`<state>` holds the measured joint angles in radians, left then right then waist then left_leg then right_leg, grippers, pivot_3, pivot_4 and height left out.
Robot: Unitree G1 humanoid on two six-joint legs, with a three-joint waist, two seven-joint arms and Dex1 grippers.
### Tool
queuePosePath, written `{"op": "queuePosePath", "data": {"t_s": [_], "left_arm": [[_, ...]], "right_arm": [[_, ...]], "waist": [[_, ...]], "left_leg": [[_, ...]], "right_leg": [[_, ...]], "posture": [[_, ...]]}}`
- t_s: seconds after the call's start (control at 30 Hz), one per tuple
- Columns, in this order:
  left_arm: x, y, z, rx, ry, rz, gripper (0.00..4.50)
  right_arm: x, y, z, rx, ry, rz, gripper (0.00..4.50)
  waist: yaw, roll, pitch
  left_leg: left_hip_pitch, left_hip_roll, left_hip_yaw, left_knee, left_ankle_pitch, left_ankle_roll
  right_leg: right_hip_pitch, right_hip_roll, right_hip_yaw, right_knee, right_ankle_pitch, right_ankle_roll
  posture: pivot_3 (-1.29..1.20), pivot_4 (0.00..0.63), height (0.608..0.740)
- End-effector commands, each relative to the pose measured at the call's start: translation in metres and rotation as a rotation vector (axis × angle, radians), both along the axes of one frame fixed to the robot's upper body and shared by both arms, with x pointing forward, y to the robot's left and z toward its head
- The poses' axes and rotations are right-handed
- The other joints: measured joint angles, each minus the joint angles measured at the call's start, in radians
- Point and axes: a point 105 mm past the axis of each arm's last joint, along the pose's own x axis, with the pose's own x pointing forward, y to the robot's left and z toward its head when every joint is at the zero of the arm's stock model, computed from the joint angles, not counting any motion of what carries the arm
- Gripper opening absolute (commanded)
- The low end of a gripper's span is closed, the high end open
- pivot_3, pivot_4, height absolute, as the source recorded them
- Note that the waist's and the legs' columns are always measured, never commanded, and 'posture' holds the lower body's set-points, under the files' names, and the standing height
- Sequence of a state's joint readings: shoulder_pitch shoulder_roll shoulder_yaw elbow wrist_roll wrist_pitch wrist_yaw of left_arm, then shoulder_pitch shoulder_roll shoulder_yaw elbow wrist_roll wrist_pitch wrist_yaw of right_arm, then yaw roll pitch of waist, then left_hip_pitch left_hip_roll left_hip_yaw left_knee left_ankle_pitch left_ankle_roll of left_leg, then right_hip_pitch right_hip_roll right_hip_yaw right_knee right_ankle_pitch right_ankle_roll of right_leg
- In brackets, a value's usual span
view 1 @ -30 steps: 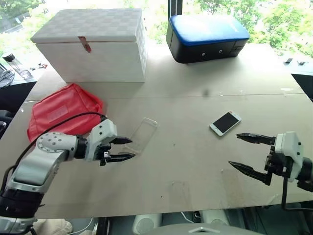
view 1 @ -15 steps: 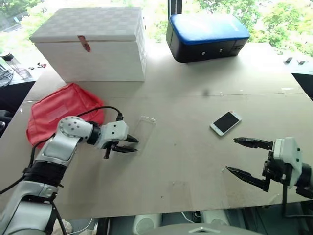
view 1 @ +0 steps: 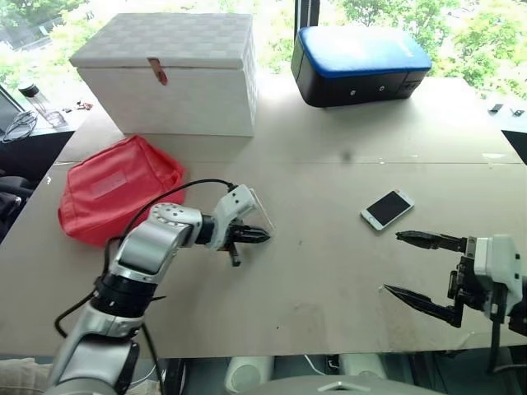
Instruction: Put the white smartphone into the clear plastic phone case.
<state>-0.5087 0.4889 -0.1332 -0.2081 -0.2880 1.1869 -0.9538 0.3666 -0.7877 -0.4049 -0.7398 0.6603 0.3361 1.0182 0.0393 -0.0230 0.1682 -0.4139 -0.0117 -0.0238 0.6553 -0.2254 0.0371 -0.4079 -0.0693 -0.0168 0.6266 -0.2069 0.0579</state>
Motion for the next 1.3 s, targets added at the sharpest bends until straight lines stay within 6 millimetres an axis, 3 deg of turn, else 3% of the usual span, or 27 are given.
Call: {"op": "queuePosePath", "data": {"t_s": [0.03,0.07,0.17,0.27,0.37,0.47,0.57,0.73,0.93,1.03,1.2,1.3], "left_arm": [[-0.004,-0.019,0.008,-0.009,0.053,0.060,0.04],[-0.005,-0.021,0.007,-0.001,0.050,0.053,0.04],[-0.007,-0.024,0.014,-0.023,0.037,0.018,0.72],[-0.005,-0.020,0.030,-0.050,-0.034,-0.025,1.90],[-0.005,-0.012,0.054,-0.046,-0.196,-0.176,3.37],[-0.020,0.004,0.056,0.098,-0.401,-0.500,3.37],[-0.002,0.022,0.044,0.247,-0.514,-0.650,3.37],[0.034,0.020,0.030,0.241,-0.532,-0.730,3.37],[0.050,0.022,0.004,0.338,-0.505,-0.856,3.37],[0.046,0.030,-0.005,0.362,-0.437,-0.921,2.58],[0.045,0.028,-0.006,0.304,-0.359,-0.864,0.31],[0.047,0.027,-0.004,0.266,-0.305,-0.780,0.12]], "right_arm": [[-0.002,0.007,0.019,0.046,-0.073,0.065,4.50],[0.000,0.008,0.021,0.057,-0.080,0.073,4.50],[0.011,0.009,0.026,0.081,-0.075,0.094,4.50],[0.022,0.007,0.030,0.089,-0.059,0.116,4.50],[0.034,0.000,0.037,0.085,-0.028,0.131,4.50],[0.041,-0.008,0.045,0.070,0.006,0.153,4.50],[0.044,-0.013,0.051,0.055,0.030,0.171,4.50],[0.044,-0.015,0.054,0.033,0.013,0.162,4.50],[0.034,-0.017,0.053,0.015,0.004,0.126,4.50],[0.029,-0.017,0.052,0.011,0.005,0.110,4.50],[0.027,-0.019,0.049,0.004,0.001,0.077,4.50],[0.027,-0.018,0.047,0.003,0.000,0.064,4.50]], "waist": [[-0.010,-0.001,0.000],[-0.016,-0.001,0.000],[-0.040,-0.001,0.000],[-0.040,-0.001,0.000],[-0.035,-0.001,0.001],[-0.033,0.000,0.001],[-0.018,0.002,0.000],[0.009,0.001,0.001],[-0.006,-0.001,0.002],[-0.011,-0.001,0.002],[-0.023,-0.001,0.001],[-0.025,-0.001,0.001]], "left_leg": [[0.000,0.000,0.000,0.000,0.000,0.000],[0.000,0.000,0.000,0.000,0.000,0.000],[0.002,0.002,0.000,-0.002,0.000,0.000],[0.003,0.002,-0.001,-0.002,0.000,0.000],[0.002,0.002,-0.001,-0.002,0.000,0.000],[0.001,0.002,0.002,-0.003,0.000,-0.001],[0.001,0.000,0.005,-0.005,0.000,-0.001],[-0.003,-0.002,0.005,0.000,-0.001,0.002],[-0.003,-0.002,0.009,0.001,-0.004,0.006],[-0.002,-0.001,0.010,0.001,-0.004,0.006],[0.000,0.000,0.009,0.001,-0.004,0.007],[0.000,0.000,0.009,0.004,-0.004,0.007]], "right_leg": [[0.000,0.000,0.000,0.000,0.000,0.000],[0.000,0.000,0.001,0.000,0.000,0.000],[0.000,0.004,0.003,0.000,0.000,-0.001],[0.000,0.004,0.003,0.001,0.001,-0.004],[0.000,0.004,0.002,0.001,0.000,-0.008],[-0.002,0.002,0.004,0.000,0.000,-0.010],[-0.004,-0.001,0.006,-0.001,0.000,-0.010],[-0.004,-0.002,0.005,-0.002,0.001,-0.009],[-0.004,-0.002,0.007,-0.002,0.003,-0.004],[-0.004,-0.001,0.007,-0.001,0.003,-0.004],[-0.003,-0.001,0.007,0.000,0.004,-0.003],[-0.003,-0.001,0.007,0.001,0.004,-0.002]], "posture": [[0.00,0.150,0.740],[0.00,0.150,0.740],[0.00,0.150,0.740],[0.00,0.150,0.740],[0.00,0.150,0.740],[0.00,0.150,0.740],[0.00,0.150,0.740],[0.00,0.150,0.740],[0.00,0.150,0.740],[0.00,0.150,0.740],[0.00,0.150,0.740],[0.00,0.150,0.740]]}}
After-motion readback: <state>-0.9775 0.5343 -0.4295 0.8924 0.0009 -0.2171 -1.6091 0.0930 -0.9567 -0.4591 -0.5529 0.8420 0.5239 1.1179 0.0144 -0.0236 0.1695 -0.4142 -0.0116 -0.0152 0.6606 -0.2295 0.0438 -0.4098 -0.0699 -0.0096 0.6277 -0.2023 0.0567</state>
